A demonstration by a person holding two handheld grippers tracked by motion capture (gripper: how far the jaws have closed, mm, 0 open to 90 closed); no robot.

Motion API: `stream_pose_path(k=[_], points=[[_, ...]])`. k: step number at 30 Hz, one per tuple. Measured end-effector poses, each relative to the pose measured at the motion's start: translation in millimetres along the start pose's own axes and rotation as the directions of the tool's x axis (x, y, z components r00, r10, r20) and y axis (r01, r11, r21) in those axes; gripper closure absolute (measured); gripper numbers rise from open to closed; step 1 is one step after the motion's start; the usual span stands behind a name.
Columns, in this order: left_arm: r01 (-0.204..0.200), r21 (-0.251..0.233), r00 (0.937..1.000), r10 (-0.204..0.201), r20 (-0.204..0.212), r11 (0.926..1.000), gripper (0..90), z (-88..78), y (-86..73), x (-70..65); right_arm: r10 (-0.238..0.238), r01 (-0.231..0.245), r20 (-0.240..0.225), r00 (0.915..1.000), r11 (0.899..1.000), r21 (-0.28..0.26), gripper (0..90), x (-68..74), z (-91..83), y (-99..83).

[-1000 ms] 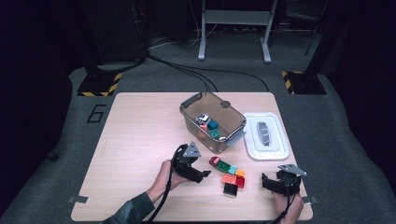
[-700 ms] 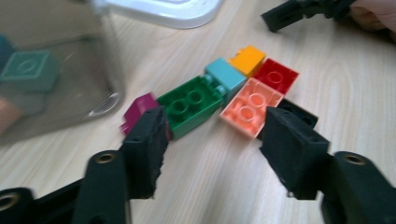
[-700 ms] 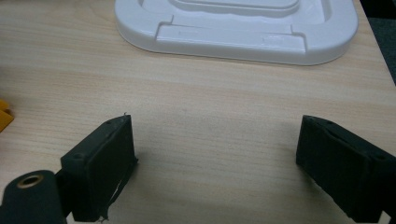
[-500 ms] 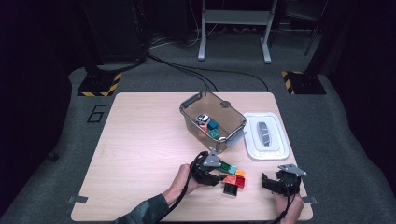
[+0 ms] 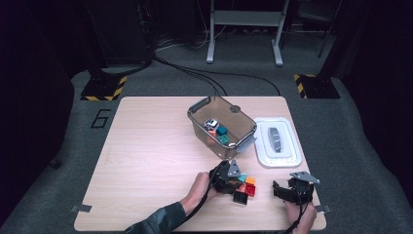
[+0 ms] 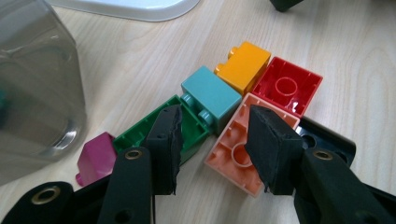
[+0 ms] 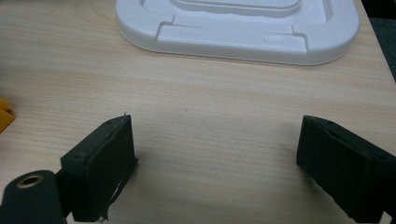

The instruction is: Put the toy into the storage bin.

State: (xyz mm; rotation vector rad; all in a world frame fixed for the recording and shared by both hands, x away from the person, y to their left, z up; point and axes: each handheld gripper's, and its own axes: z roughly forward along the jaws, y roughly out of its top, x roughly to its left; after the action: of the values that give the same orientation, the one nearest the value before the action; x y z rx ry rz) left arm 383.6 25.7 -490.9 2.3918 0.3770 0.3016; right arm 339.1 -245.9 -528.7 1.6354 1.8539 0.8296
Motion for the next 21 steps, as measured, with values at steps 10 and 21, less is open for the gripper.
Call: stream_pose_path(k=[10, 21], points=[[-0.023, 0.037, 0.9988, 0.025, -0.041, 0.999, 52.4, -8.8, -15.1, -4.9, 0.0, 0.0, 0.0, 1.0, 1.0, 0.0, 10.5, 0.1, 0.0, 0.0], [-0.006, 0.024, 0.9964, 0.008, -0.084, 0.9997, 46.4, -26.4, -30.0, 2.3, 0.001, -0.001, 0.001, 1.0, 1.0, 0.002, 10.5, 0.1, -0.1, 0.0]])
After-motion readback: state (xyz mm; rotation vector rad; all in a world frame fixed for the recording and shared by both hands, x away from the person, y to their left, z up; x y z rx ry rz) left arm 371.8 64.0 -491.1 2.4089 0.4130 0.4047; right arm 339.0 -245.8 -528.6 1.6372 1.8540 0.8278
